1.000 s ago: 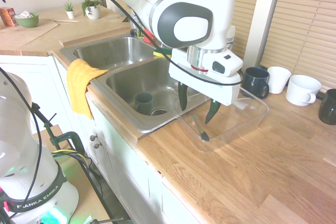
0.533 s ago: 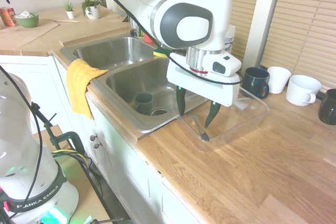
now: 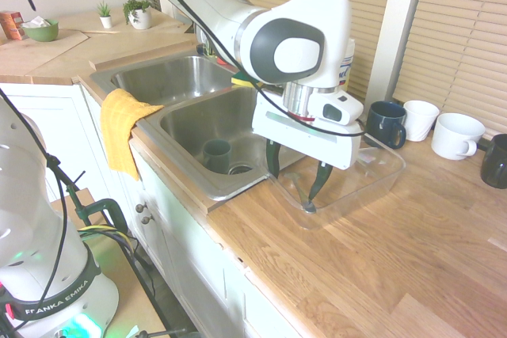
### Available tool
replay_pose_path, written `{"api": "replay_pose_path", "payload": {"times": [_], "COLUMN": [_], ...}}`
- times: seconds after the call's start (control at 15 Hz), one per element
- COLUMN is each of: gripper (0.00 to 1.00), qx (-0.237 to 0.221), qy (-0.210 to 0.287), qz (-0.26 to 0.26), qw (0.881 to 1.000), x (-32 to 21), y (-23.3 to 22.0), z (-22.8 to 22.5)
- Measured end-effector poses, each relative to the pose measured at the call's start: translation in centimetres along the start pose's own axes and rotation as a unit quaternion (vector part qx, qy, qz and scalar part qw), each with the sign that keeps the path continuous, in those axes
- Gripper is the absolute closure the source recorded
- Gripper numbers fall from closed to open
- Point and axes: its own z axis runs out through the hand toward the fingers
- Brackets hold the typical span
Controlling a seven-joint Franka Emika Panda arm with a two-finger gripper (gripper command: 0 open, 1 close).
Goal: Put the spoon into the sink
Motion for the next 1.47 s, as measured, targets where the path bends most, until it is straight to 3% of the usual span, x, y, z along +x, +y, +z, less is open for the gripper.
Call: {"api": "replay_pose_path", "payload": {"times": [0.8,1.47], "gripper": [1.00,1.00], "qx": [0.024,0.037], "qy": [0.024,0.009], "qz": [-0.053,-0.046], "qw": [0.998,0.998], "x": [0.6,0.8], "y": [-1.5,-0.4], "z": [0.1,1.2]}}
